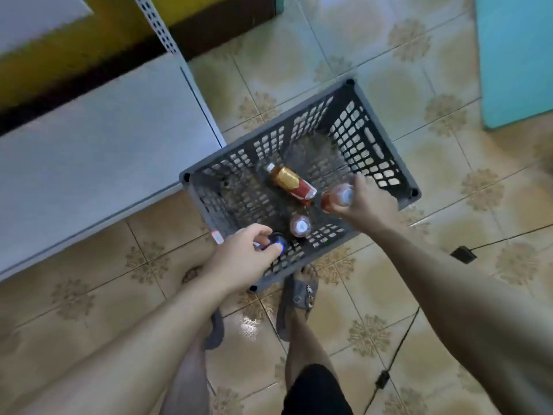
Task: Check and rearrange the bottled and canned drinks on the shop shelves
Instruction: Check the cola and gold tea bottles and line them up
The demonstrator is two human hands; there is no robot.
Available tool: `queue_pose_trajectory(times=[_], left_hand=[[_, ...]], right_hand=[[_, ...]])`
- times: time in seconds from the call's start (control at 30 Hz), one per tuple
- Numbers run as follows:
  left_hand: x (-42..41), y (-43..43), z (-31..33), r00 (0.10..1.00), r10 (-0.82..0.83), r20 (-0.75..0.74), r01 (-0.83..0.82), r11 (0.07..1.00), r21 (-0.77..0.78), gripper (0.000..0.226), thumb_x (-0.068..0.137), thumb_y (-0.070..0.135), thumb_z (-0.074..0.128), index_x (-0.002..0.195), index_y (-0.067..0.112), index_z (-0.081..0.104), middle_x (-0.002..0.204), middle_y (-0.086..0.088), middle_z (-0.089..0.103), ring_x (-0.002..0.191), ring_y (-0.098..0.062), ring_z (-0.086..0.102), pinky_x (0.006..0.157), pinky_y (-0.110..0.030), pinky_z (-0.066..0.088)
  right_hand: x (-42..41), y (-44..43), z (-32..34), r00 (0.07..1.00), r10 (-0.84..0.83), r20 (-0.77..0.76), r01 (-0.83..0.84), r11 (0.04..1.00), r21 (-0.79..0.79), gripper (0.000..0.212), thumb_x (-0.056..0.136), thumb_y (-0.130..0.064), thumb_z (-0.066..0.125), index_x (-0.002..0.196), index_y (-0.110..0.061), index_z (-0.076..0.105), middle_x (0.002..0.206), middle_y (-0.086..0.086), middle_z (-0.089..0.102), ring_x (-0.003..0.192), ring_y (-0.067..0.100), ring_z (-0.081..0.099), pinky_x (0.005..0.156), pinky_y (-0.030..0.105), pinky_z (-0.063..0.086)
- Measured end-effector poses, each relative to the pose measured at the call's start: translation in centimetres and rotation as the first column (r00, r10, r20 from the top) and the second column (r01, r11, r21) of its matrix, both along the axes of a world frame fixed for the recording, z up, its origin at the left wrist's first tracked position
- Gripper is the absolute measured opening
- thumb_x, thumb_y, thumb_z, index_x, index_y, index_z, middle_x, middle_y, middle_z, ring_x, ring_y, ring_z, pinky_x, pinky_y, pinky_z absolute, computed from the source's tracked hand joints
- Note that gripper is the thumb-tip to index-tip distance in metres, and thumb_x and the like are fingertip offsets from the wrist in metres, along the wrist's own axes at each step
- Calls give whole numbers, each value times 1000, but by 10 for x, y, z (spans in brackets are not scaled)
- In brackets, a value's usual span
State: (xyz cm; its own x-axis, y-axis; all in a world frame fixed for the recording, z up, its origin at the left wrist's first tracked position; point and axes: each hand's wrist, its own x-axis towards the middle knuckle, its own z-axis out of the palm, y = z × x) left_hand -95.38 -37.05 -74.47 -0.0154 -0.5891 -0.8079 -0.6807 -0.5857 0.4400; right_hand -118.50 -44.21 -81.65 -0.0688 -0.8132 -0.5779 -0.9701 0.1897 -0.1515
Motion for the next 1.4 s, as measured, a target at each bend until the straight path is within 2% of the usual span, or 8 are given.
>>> queue_pose_trajectory(times=[0.13,0.3,0.6,0.73,0.87,1.0,1.27,1.4], left_hand=[[-14,-13,-69,999,26,41,-26,1000,-3,35,93,40,63,127,29,60,114,12,67,107,-11,62,99,-37,48],[-24,-8,-113,993,-72,93,64,995,81,33,94,42,60,126,33,59,111,16,66,93,-12,62,87,-34,52],[-35,1,-61,959,-203,198,195,979,57,36,94,50,57,128,37,56,116,17,64,111,-15,60,93,-34,48],[-39,0,2,959,-246,139,246,969,15,39,94,54,55,129,37,55,122,16,63,114,-15,60,96,-37,49],[-23,-10,100,956,-252,148,273,951,-144,38,92,55,55,127,40,55,117,21,64,111,-12,60,95,-37,50],[11,4,226,949,-259,181,307,892,-331,30,94,54,55,121,43,54,109,22,61,103,-11,61,91,-35,52],[108,84,501,867,-307,393,498,562,-661,45,96,52,51,138,35,49,133,15,59,117,-14,58,92,-31,46],[172,124,618,897,-193,398,442,395,-805,44,95,55,53,135,36,52,124,19,61,104,-9,61,86,-29,48]], right_hand=[[1,-5,-101,991,126,-36,-123,989,83,44,95,-51,57,117,-14,47,115,11,59,96,33,65,80,44,54],[7,2,-170,976,207,-74,-194,969,153,40,97,-36,54,124,-9,46,122,15,57,106,37,64,73,39,40],[-7,-4,-120,985,131,-110,-108,975,197,54,91,-57,61,117,-10,52,107,10,62,96,30,62,71,36,49],[-9,-17,-33,993,80,-92,-62,981,185,56,86,-69,63,96,-15,52,81,-1,57,72,17,55,59,30,44],[-5,-25,92,993,54,-108,-47,997,65,53,90,-65,61,102,-14,51,78,-2,52,77,21,56,58,31,45],[19,-15,241,999,-32,-36,30,998,-63,61,93,-55,63,133,-10,52,121,7,64,102,27,61,71,32,45],[115,37,573,998,-61,-2,53,883,-466,61,92,-62,60,135,-18,56,137,11,59,122,32,57,88,35,44],[183,66,726,977,1,215,161,656,-737,50,92,-56,62,127,-21,63,130,6,67,119,30,61,96,36,46]])
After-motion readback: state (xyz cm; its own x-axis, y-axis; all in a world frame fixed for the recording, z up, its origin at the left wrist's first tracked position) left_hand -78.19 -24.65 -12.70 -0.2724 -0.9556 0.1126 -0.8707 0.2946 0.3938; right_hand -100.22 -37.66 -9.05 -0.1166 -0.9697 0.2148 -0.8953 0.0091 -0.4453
